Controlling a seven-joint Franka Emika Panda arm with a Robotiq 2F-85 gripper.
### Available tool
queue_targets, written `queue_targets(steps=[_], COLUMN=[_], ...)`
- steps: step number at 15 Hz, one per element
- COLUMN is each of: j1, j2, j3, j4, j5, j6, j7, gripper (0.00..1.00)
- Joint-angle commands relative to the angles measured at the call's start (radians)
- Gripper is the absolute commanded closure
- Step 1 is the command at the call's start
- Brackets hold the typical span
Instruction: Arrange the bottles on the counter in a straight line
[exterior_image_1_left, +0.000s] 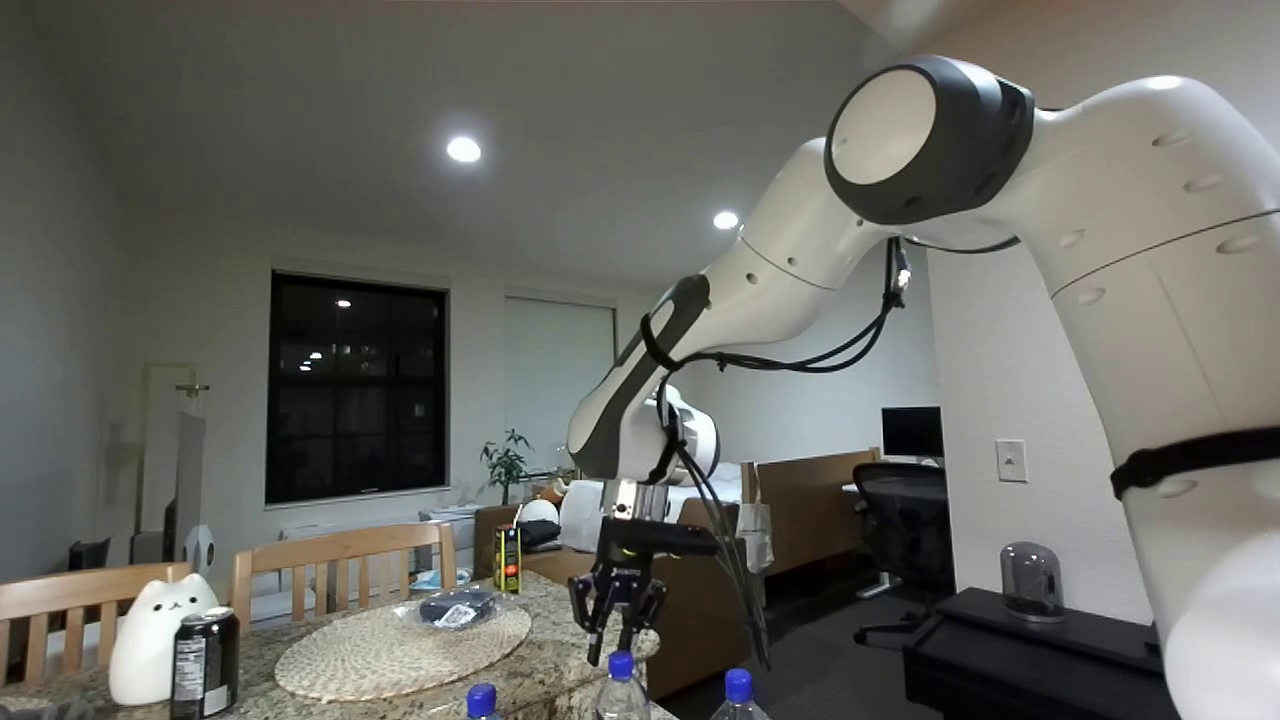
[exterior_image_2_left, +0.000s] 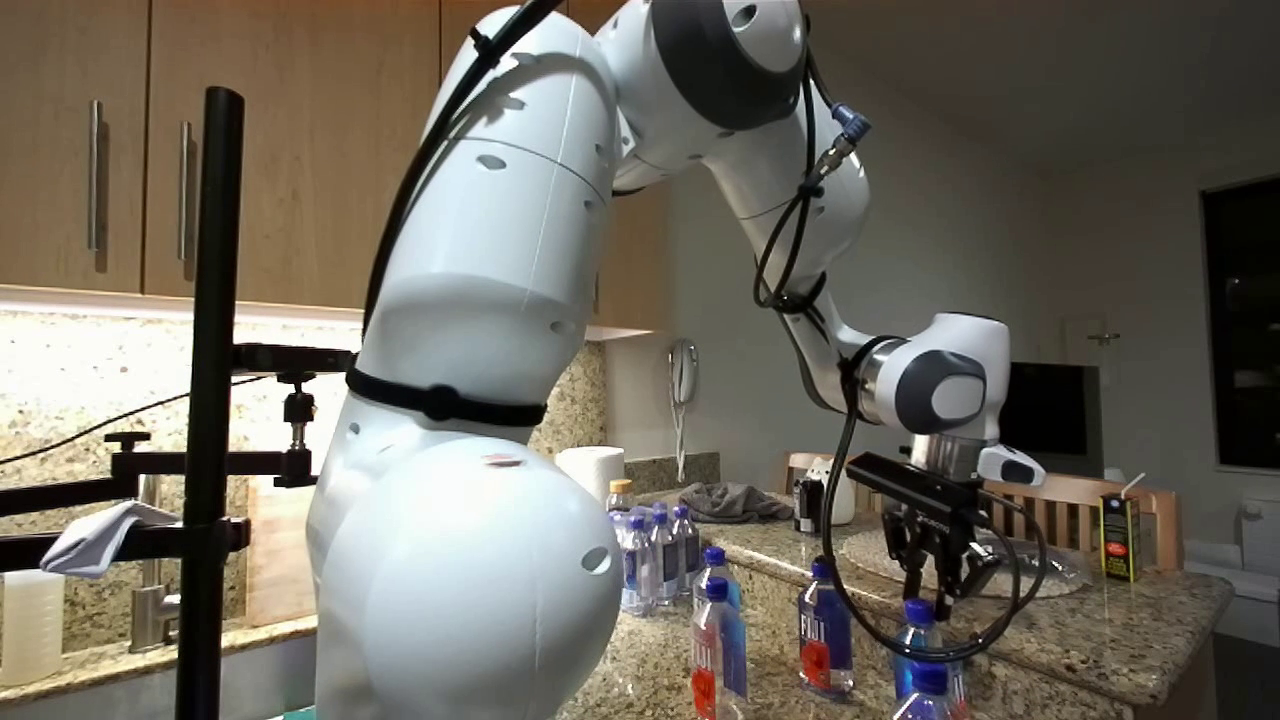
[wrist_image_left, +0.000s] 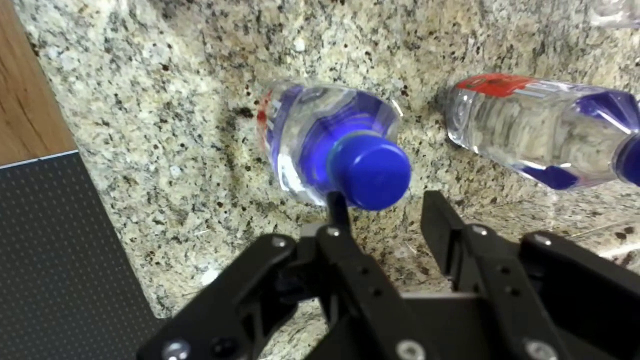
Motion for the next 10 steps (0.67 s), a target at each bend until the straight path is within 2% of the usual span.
queue_targets(steps=[1, 3, 4, 5, 6, 10], j1=[-0.003, -0.001, 0.000, 0.001, 0.003, 0.009], j2=[-0.038, -0.055, -0.066, -0.074, -0.084, -0.120], j3=[-0.001, -0.002, -0.002, -0.003, -0.004, -0.013], j4=[-0.017, -0.025, -0.030, -0.032, -0.032, -0.030], j5=[0.000, 0.000, -0.002, -0.006, -0.012, -0.052], j6=[-0.038, -0.046, -0.055, -0.064, -0.081, -0.143], j7=[-0.032, -0.030, -0.027, -0.027, -0.027, -0.013], gripper=[0.89, 0.94, 0.57, 0.61, 0.60, 0.36])
